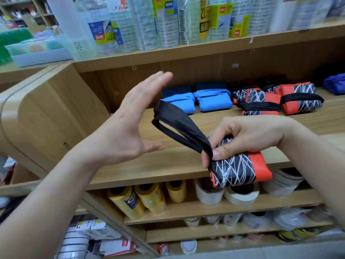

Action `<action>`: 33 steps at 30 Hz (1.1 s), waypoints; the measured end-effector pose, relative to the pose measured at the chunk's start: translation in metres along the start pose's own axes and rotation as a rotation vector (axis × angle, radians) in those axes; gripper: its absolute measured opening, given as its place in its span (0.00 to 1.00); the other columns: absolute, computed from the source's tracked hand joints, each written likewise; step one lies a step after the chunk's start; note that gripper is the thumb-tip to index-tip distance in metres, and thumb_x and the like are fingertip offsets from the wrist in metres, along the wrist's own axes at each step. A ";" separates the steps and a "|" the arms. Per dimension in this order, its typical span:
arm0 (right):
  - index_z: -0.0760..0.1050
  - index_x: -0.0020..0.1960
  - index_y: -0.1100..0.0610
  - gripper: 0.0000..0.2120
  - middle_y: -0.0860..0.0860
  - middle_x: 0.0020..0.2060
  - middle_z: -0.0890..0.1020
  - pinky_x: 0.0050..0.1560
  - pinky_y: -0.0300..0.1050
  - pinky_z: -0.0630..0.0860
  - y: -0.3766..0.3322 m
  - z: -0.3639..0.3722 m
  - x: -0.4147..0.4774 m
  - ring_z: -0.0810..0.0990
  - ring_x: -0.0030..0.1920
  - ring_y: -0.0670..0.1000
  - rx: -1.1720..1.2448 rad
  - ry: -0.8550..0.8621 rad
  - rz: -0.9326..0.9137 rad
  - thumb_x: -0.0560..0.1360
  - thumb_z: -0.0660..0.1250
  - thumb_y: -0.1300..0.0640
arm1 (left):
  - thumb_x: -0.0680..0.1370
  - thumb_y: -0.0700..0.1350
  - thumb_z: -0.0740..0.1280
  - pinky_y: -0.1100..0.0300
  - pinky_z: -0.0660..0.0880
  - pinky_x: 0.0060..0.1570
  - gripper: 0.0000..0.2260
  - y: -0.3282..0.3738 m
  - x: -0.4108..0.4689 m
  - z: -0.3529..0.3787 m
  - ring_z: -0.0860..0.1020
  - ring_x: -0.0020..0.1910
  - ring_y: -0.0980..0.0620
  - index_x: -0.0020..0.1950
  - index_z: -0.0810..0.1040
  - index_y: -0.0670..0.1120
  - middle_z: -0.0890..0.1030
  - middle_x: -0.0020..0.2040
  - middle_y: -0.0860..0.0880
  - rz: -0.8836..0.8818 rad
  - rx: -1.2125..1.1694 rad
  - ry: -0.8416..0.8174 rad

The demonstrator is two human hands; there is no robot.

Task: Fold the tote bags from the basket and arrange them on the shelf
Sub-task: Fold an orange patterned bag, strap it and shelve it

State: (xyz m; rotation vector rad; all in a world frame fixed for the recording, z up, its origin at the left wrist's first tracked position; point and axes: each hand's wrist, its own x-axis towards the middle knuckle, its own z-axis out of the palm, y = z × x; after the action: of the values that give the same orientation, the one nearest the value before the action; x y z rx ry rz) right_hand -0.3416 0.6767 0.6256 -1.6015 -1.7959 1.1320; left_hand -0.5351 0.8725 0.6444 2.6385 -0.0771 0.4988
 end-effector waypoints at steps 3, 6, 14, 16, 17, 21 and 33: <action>0.83 0.53 0.52 0.10 0.54 0.47 0.84 0.51 0.52 0.77 0.005 -0.001 0.002 0.82 0.47 0.53 0.067 -0.084 0.003 0.77 0.66 0.50 | 0.66 0.46 0.80 0.46 0.59 0.74 0.23 0.006 0.016 0.002 0.61 0.76 0.54 0.60 0.80 0.50 0.71 0.71 0.52 0.104 0.024 -0.050; 0.83 0.52 0.50 0.09 0.52 0.43 0.83 0.45 0.44 0.76 0.014 0.001 -0.001 0.81 0.43 0.49 0.229 -0.090 0.004 0.76 0.66 0.50 | 0.69 0.51 0.76 0.35 0.72 0.61 0.07 -0.002 0.014 -0.001 0.81 0.54 0.49 0.45 0.86 0.51 0.85 0.48 0.49 0.001 -0.501 -0.134; 0.73 0.68 0.43 0.26 0.51 0.53 0.84 0.52 0.44 0.79 0.029 0.008 -0.007 0.83 0.51 0.50 0.556 0.115 -0.132 0.74 0.69 0.61 | 0.78 0.50 0.66 0.64 0.79 0.35 0.16 -0.007 0.013 0.018 0.73 0.25 0.60 0.61 0.78 0.40 0.73 0.31 0.52 -0.087 -1.680 -0.049; 0.64 0.73 0.37 0.36 0.49 0.58 0.82 0.57 0.44 0.78 0.016 0.008 -0.016 0.81 0.55 0.50 0.418 0.191 -0.103 0.74 0.69 0.66 | 0.81 0.51 0.62 0.62 0.81 0.37 0.22 -0.011 0.014 0.019 0.75 0.29 0.58 0.70 0.71 0.39 0.76 0.41 0.47 -0.110 -1.764 -0.102; 0.61 0.74 0.35 0.39 0.40 0.59 0.80 0.58 0.39 0.76 0.006 0.008 -0.020 0.80 0.57 0.44 0.250 0.208 -0.081 0.74 0.70 0.66 | 0.81 0.52 0.61 0.61 0.81 0.38 0.24 -0.013 0.014 0.019 0.76 0.30 0.57 0.72 0.68 0.39 0.76 0.45 0.45 -0.129 -1.758 -0.124; 0.44 0.67 0.18 0.44 0.31 0.65 0.73 0.62 0.43 0.72 -0.028 0.007 -0.012 0.75 0.61 0.42 -0.507 0.164 0.147 0.76 0.71 0.54 | 0.79 0.56 0.62 0.58 0.82 0.39 0.30 -0.008 0.021 0.022 0.77 0.31 0.55 0.74 0.64 0.38 0.72 0.53 0.43 -0.113 -1.726 -0.249; 0.84 0.48 0.50 0.15 0.51 0.40 0.85 0.37 0.38 0.77 -0.005 -0.002 -0.003 0.84 0.36 0.47 0.130 0.310 0.109 0.65 0.75 0.65 | 0.69 0.36 0.69 0.57 0.81 0.40 0.17 -0.002 0.009 0.055 0.81 0.35 0.53 0.57 0.78 0.40 0.80 0.39 0.46 -0.768 -1.385 0.286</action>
State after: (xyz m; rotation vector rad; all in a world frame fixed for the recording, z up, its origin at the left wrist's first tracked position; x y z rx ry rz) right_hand -0.3423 0.6746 0.6311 -1.7072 -1.4239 0.9628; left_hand -0.5078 0.8500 0.6012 1.0874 0.4826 0.3260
